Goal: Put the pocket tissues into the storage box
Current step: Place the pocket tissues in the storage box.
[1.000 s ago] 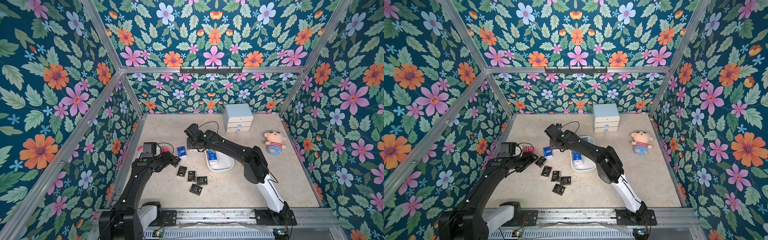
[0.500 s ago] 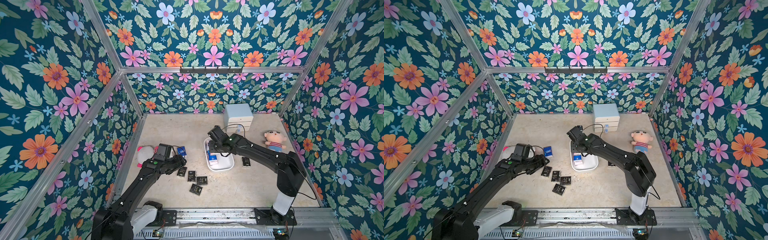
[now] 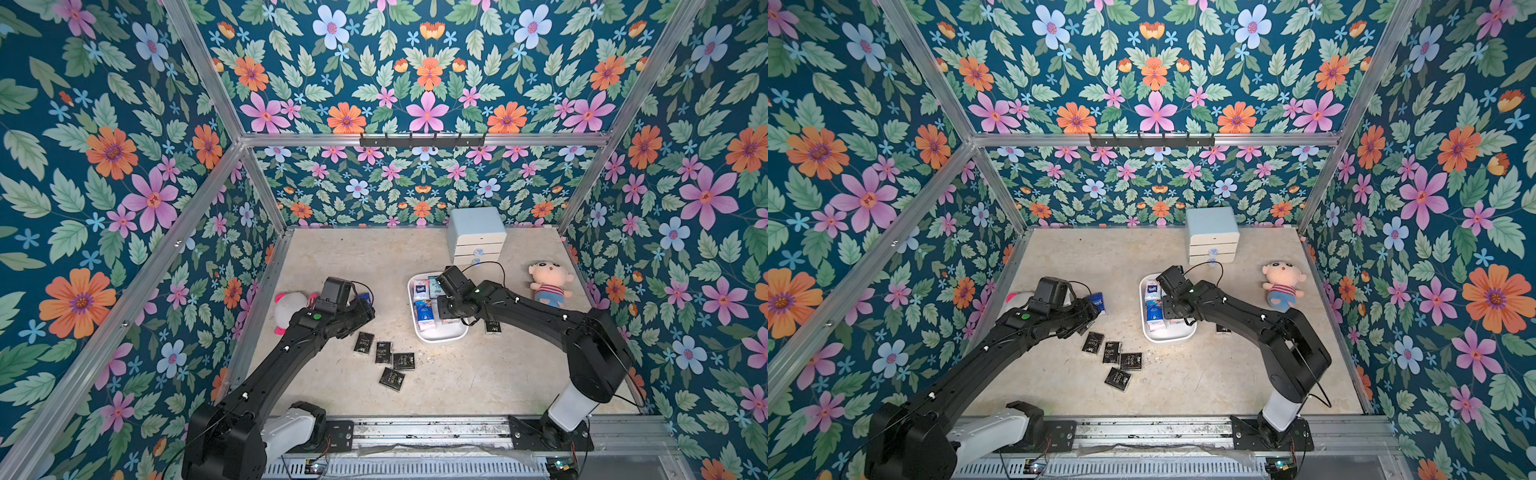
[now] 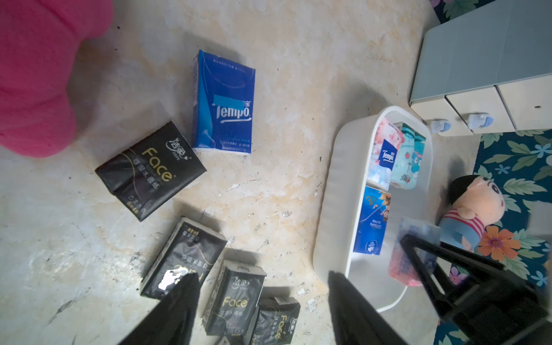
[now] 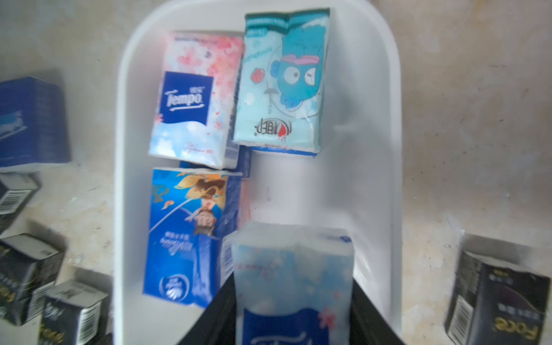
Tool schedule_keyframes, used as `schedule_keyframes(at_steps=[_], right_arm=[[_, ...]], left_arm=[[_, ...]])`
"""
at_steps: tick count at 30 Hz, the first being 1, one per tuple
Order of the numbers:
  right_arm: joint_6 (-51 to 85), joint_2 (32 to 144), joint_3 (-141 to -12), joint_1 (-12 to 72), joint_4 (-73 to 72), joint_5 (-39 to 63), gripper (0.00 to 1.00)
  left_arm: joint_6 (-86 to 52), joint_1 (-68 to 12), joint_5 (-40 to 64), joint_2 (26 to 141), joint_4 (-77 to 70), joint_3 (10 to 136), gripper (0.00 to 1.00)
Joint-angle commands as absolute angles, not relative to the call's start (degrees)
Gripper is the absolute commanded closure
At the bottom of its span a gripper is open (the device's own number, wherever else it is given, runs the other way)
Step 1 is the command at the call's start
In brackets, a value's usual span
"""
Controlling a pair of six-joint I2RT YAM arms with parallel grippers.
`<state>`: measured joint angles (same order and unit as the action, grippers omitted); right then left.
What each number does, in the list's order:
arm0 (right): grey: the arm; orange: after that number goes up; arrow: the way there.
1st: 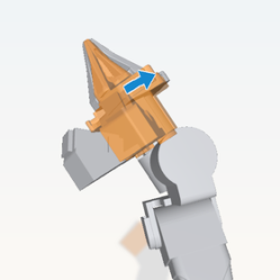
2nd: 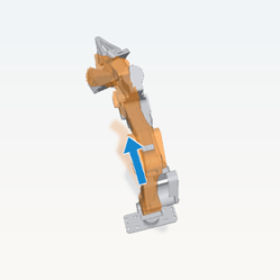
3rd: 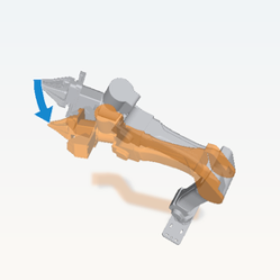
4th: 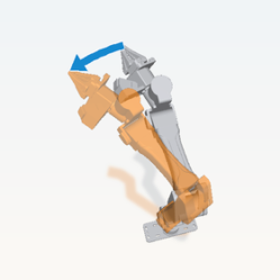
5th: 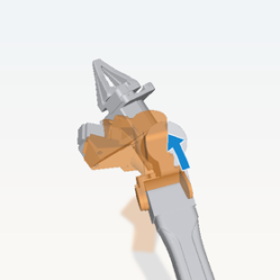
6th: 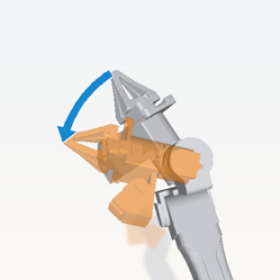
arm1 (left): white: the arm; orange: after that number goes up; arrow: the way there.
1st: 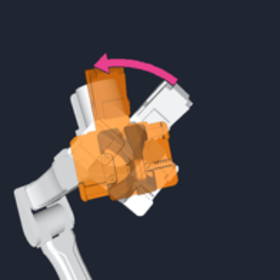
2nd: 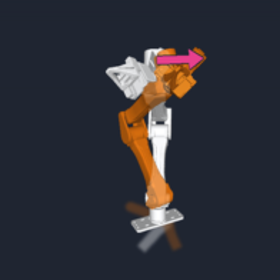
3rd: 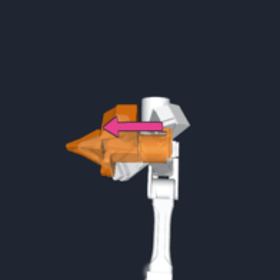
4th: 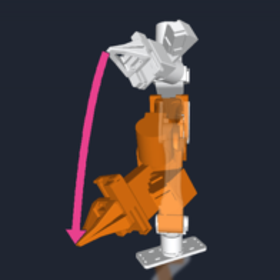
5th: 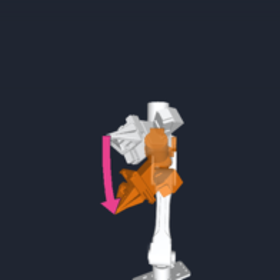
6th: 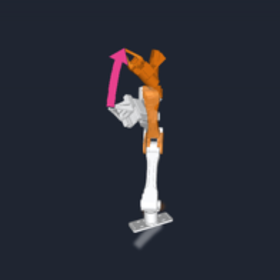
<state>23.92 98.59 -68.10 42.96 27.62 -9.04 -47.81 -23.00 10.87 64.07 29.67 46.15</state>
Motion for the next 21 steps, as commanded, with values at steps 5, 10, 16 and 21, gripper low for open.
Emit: schedule_keyframes(at_steps=[5,10,16,21], right_arm=[[20.3,103.5,-69.0,41.1,21.1,-7.4,0.48],[18.8,107.2,-70.7,40.8,19.0,-3.5,0.42],[18.7,105.5,-70.3,40.8,18.5,-5.0,0.27],[19.0,100.9,-69.0,40.8,20.3,-6.4,0.27]], left_arm=[[-51.9,-29.4,3.8,62.4,34.1,46.7,0.26],[-53.6,-31.2,1.5,61.8,34.1,46.3,0.26],[-51.7,-31.3,-1.4,63.3,33.3,47.8,0.25],[-48.4,-31.4,-3.8,68.6,32.4,50.4,0.25]])
